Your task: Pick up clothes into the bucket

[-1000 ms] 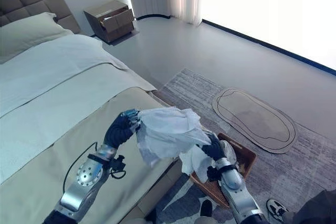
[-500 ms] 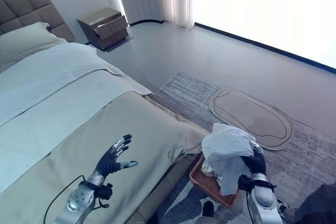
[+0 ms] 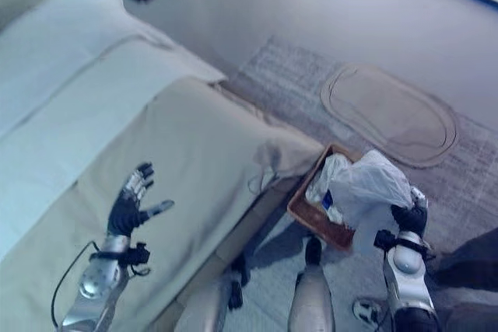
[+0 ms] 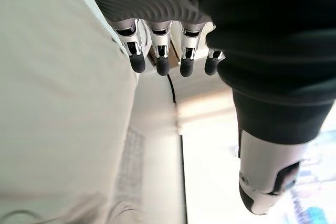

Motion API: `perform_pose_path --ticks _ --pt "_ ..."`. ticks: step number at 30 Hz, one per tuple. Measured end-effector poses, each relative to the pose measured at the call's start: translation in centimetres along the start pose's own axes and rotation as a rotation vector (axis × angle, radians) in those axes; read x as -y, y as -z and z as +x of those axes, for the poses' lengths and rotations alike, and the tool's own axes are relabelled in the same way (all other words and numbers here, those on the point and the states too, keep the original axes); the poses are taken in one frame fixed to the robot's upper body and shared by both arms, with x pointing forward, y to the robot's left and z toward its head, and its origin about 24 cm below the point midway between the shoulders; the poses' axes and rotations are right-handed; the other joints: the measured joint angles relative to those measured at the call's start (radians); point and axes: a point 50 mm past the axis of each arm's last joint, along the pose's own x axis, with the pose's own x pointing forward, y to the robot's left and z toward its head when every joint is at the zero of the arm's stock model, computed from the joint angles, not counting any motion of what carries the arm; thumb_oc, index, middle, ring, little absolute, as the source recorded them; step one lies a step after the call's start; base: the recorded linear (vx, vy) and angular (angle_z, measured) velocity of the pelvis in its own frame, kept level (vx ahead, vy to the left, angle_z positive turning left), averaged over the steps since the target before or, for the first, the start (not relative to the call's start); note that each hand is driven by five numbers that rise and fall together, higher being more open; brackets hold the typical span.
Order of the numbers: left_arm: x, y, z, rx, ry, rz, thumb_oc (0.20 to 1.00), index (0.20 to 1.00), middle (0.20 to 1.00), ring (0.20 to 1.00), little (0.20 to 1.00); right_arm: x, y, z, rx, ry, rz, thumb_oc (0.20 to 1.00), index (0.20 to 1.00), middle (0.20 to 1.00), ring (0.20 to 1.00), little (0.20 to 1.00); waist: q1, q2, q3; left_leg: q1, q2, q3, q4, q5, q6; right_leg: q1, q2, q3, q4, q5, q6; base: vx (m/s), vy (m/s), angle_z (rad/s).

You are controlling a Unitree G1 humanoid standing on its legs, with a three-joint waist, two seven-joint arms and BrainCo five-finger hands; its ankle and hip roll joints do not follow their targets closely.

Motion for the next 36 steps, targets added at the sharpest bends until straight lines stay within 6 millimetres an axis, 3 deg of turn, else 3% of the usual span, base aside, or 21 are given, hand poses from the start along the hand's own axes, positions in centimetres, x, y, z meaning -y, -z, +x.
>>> perform_pose_path --ticks 6,12,15,22,30,36 --pt "-0.4 -1.3 0.7 0.070 -0.071 -0.022 1.000 1.000 1.000 1.000 1.000 -1.8 -5.1 3.4 0.147 0.057 0.071 0.200 0.200 0.200 0.200 0.200 0.024 -0.004 0.099 -0.237 0.019 -0.014 0.179 -0.029 -0.002 -0.246 -0.005 0.028 0.205 -0.049 -0.024 -0.09 -0.025 0.01" --pt "-0.4 -3.0 0.9 0.144 -0.122 -0.046 1.000 1.000 1.000 1.000 1.000 -2.9 -8.1 5.5 0.214 0.090 0.085 0.200 0.200 0.200 0.200 0.200 0.034 -0.005 0.107 -0.323 0.025 -0.025 0.217 -0.034 -0.005 -0.349 -0.004 0.034 0.271 -0.072 -0.031 0.02 0.013 0.01" --pt "-0.3 -4.0 1.0 0.195 -0.134 -0.063 1.000 1.000 1.000 1.000 1.000 -2.5 -9.5 6.5 0.235 0.136 0.109 0.200 0.200 0.200 0.200 0.200 0.050 -0.003 0.106 -0.356 0.021 -0.024 0.213 -0.035 -0.007 -0.390 -0.004 0.042 0.279 -0.071 -0.031 -0.01 0.022 -0.03" --pt "0.1 -4.1 1.2 0.199 -0.120 -0.063 1.000 1.000 1.000 1.000 1.000 -3.1 -9.2 7.1 0.184 0.158 0.134 0.200 0.200 0.200 0.200 0.200 0.074 -0.002 0.107 -0.395 0.012 -0.038 0.230 -0.033 -0.005 -0.425 -0.013 0.038 0.309 -0.083 -0.044 0.01 0.018 0.07" --pt "0.8 -4.6 1.9 0.237 -0.108 -0.086 1.000 1.000 1.000 1.000 1.000 -6.1 -8.0 6.3 0.148 0.059 0.075 0.200 0.200 0.200 0.200 0.200 0.077 -0.002 0.107 -0.412 -0.004 -0.062 0.259 -0.032 -0.006 -0.424 -0.039 0.013 0.349 -0.109 -0.056 0.01 -0.001 0.12" --pt "0.9 -5.2 2.5 0.268 -0.112 -0.093 1.000 1.000 1.000 1.000 1.000 -7.9 -8.3 6.2 0.142 0.020 0.074 0.200 0.200 0.200 0.200 0.200 0.082 -0.002 0.107 -0.415 -0.013 -0.080 0.265 -0.033 -0.006 -0.418 -0.049 -0.004 0.367 -0.120 -0.063 0.01 -0.002 0.10"
